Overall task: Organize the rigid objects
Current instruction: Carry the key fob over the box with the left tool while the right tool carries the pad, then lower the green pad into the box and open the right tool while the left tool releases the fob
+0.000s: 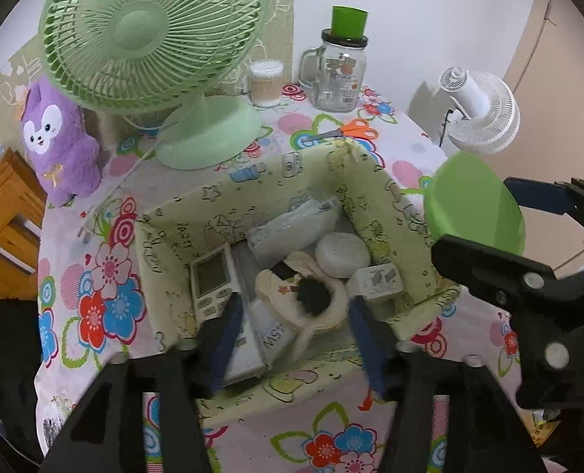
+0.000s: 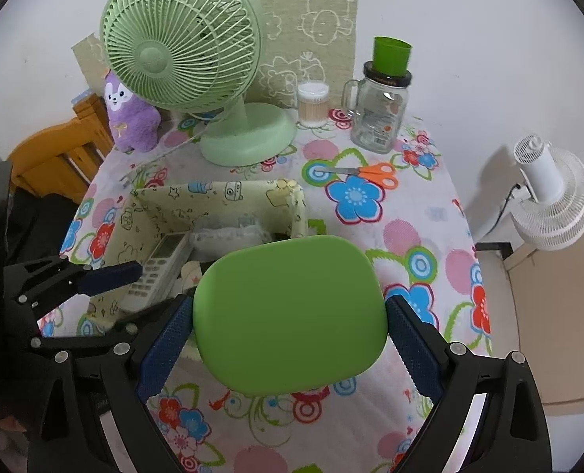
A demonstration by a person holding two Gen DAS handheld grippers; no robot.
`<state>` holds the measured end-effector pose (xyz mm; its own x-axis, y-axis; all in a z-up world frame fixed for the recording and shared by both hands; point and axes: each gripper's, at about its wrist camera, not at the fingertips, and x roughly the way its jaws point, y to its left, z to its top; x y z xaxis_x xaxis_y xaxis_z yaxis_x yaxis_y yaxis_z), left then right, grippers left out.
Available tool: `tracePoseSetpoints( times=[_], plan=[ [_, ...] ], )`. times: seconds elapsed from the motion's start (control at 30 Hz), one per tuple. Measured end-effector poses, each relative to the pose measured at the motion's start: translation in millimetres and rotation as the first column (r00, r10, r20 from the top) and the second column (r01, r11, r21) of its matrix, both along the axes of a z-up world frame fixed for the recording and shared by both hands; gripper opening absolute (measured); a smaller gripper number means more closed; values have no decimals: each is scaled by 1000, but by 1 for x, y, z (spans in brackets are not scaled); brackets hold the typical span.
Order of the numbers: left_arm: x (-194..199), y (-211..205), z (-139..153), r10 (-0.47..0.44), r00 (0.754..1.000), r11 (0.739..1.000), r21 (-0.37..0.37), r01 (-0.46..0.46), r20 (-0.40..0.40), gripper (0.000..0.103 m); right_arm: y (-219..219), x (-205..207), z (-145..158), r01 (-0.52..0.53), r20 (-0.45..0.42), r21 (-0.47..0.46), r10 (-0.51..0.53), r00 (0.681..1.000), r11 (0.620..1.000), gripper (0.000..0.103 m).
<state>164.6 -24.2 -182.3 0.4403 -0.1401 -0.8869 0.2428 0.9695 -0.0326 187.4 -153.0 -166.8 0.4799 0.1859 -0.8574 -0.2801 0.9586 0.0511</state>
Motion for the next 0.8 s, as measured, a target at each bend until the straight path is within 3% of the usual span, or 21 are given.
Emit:
tracePoseSetpoints(
  times=[0.1, 0.27, 0.47, 0.8],
  plan=[
    [0, 5, 0, 22, 1000, 1000, 18, -22, -6, 78, 9, 10, -4, -21, -4, 9, 21, 1000, 1000, 96],
    [3, 19, -3, 86, 996, 996, 39, -85, -34, 83, 31, 24, -11, -67, -7, 24, 68, 998, 997, 96],
    [6, 30, -7, 140, 989, 989, 47, -138, -54, 86, 54, 35, -25, -117, -35, 36, 118, 992, 993, 96],
    [14, 35, -20, 179, 979, 983, 55, -174, -97, 88, 63, 43, -50, -113, -108, 40, 117, 987, 993, 97]
  ],
)
